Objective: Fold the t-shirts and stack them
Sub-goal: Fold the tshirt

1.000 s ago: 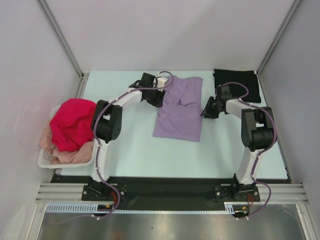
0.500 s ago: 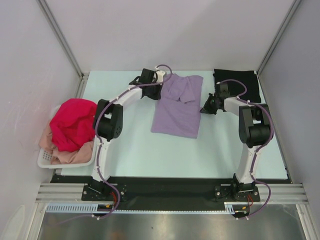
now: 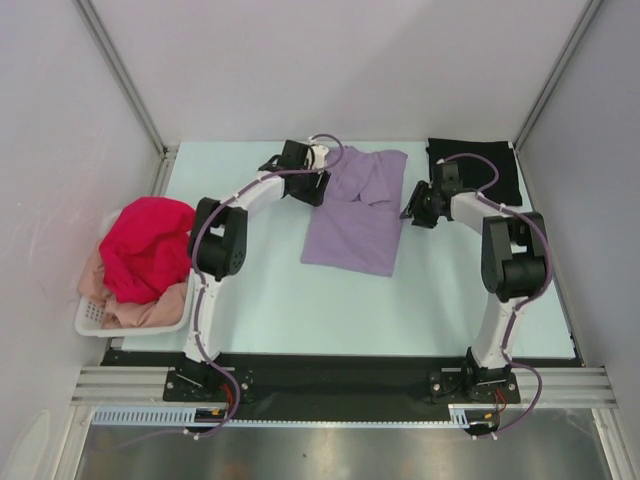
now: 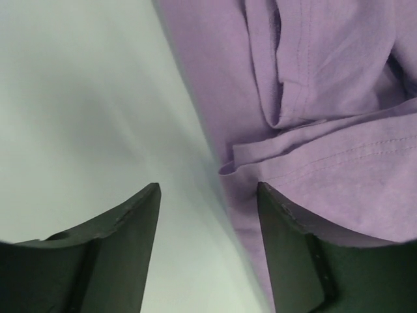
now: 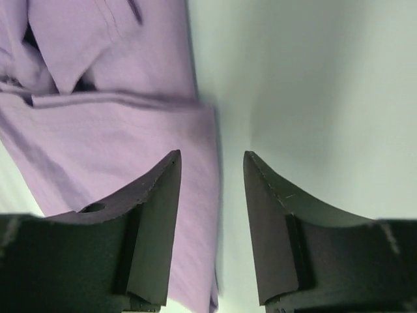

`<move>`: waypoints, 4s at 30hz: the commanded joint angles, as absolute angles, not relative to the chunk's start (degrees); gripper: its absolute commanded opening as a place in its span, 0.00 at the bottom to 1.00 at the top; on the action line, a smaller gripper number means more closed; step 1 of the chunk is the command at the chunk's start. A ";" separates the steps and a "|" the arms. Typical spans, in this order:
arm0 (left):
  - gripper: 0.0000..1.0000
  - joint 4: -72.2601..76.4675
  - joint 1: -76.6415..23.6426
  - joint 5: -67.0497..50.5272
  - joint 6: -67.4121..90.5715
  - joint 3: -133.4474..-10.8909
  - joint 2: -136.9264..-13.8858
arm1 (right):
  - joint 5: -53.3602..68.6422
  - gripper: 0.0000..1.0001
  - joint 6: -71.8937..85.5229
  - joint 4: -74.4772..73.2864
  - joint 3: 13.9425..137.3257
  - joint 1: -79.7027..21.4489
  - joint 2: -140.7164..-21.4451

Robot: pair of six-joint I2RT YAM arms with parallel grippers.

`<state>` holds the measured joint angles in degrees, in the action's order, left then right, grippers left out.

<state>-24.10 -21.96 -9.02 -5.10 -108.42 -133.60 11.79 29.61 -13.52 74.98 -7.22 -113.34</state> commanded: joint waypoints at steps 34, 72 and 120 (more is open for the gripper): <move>0.00 -21.09 -37.71 -9.40 -48.52 -63.63 -105.12 | 8.70 0.02 38.41 -17.31 49.22 -24.17 -94.31; 0.00 -53.00 -25.31 -18.02 -31.47 -103.61 -109.85 | 31.29 0.00 38.05 -24.88 60.46 -8.27 -90.23; 0.66 -29.79 -18.90 -16.26 -14.07 -111.35 -131.20 | 8.62 0.51 26.37 -12.30 74.96 -12.48 -108.26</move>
